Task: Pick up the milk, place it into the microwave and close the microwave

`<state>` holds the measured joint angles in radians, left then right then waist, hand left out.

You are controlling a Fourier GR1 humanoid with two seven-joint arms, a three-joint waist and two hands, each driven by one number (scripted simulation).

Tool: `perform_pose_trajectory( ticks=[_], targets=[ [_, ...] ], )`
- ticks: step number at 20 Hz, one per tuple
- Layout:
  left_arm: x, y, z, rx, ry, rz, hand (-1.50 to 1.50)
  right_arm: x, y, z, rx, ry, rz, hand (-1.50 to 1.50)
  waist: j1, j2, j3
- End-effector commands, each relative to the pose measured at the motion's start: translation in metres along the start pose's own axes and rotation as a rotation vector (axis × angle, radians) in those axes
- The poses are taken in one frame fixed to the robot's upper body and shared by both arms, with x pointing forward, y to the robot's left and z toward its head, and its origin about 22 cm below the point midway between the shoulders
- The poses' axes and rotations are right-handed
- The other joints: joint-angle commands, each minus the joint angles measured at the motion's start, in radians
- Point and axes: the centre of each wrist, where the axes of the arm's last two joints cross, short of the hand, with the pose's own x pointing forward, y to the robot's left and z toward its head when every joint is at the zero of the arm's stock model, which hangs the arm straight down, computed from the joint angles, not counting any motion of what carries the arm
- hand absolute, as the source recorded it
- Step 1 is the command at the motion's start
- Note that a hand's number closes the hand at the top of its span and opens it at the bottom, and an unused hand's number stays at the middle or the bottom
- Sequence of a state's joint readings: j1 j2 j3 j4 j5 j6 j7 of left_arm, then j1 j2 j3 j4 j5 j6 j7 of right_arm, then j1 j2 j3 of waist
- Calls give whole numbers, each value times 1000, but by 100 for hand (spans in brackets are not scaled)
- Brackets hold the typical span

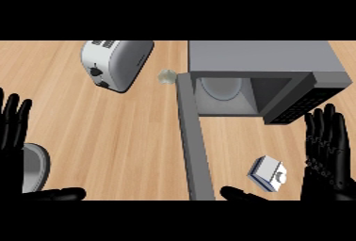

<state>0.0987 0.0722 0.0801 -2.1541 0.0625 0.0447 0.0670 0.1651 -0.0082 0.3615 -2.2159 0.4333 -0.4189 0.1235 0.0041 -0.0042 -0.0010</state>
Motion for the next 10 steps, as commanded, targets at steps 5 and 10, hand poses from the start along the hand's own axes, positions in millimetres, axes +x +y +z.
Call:
perform_pose_trajectory(
  ticks=[5,10],
  targets=[
    [25,30,29,-5,45,2,-150,25,37,20,-65,48,74,-150,2,1,0],
    [25,39,51,4,53,16,-150,14,35,34,-118,91,125,-150,0,2,0]
  ],
)
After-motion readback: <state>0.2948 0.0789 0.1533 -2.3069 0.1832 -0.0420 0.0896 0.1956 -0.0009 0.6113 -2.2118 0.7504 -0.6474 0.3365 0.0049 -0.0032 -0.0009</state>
